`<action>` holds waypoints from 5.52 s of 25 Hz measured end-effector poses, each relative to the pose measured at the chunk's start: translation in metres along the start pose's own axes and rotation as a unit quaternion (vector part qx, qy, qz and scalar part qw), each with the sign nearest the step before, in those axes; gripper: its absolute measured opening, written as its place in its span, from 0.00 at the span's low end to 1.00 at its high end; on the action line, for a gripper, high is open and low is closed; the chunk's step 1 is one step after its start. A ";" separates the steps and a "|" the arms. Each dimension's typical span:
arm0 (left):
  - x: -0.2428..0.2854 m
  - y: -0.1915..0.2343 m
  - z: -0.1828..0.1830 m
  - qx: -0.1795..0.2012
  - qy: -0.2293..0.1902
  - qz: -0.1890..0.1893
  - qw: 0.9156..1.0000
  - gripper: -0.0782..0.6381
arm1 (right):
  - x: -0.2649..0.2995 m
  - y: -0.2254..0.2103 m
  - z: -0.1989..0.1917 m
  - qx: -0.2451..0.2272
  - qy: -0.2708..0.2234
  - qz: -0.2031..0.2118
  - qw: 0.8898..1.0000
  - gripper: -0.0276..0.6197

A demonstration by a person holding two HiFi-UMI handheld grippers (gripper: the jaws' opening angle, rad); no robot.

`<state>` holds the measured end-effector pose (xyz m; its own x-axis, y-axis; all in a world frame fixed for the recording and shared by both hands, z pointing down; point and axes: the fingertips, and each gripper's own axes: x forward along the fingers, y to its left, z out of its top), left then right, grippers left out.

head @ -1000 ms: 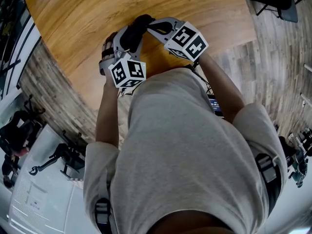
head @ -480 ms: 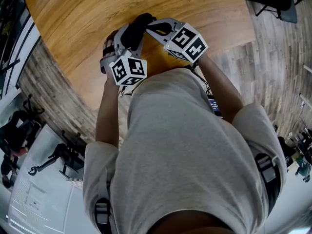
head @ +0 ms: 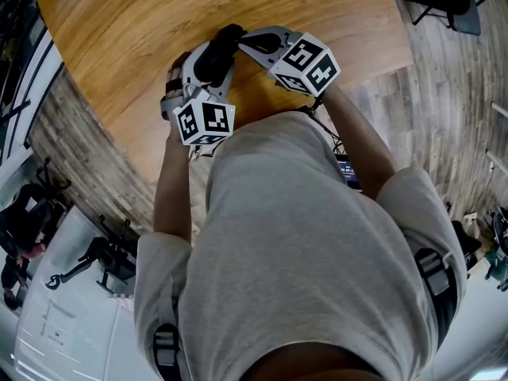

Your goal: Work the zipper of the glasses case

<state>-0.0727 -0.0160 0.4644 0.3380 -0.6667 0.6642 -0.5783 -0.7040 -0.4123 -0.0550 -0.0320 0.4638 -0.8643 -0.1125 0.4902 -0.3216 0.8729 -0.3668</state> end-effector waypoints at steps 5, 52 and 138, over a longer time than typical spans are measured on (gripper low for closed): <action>0.006 0.002 0.000 -0.008 0.018 0.002 1.000 0.49 | -0.001 0.007 0.001 -0.012 0.003 0.001 1.000 0.08; 0.009 0.013 0.014 0.003 0.004 0.022 1.000 0.49 | -0.014 0.019 0.023 0.010 -0.039 0.019 0.999 0.08; -0.054 0.000 0.027 -0.130 -0.160 -0.177 0.962 0.49 | -0.029 0.060 0.036 -0.239 -0.082 0.083 0.964 0.08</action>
<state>-0.0709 0.0132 0.4116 0.7353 -0.4677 0.4905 -0.5371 -0.8435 0.0008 -0.0630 0.0071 0.3990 -0.9506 0.0080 0.3103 0.0070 1.0000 -0.0042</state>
